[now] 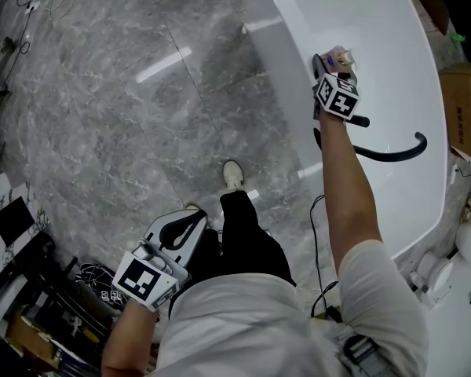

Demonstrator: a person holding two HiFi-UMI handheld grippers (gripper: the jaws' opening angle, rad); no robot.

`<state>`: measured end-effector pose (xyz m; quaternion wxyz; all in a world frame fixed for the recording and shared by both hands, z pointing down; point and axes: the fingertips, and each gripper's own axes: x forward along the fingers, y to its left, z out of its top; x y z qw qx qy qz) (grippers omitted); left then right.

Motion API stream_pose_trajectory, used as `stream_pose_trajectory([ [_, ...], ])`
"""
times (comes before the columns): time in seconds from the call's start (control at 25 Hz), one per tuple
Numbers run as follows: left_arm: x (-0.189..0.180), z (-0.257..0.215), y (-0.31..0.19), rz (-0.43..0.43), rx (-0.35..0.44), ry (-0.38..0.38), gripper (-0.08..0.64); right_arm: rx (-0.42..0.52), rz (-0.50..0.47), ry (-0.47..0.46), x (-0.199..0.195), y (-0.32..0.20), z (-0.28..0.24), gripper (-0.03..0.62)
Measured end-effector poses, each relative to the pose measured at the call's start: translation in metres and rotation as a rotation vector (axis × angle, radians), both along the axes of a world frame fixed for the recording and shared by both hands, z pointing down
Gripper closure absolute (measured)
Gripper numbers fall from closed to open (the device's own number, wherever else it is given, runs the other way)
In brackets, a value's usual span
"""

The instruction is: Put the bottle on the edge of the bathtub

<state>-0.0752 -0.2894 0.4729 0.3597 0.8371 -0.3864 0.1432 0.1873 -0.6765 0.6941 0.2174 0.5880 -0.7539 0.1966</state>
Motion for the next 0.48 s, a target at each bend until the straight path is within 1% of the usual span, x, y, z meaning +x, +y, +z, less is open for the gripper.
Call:
stream_pose_trajectory([
  [0.16, 0.001, -0.003, 0.002, 0.014, 0.014, 0.004, 0.538, -0.006, 0.011, -0.004, 0.0, 0.008, 0.0, 0.262],
  [0.48, -0.004, -0.013, 0.011, 0.034, 0.042, 0.008, 0.538, -0.015, 0.055, 0.001, 0.007, 0.037, -0.008, 0.262],
])
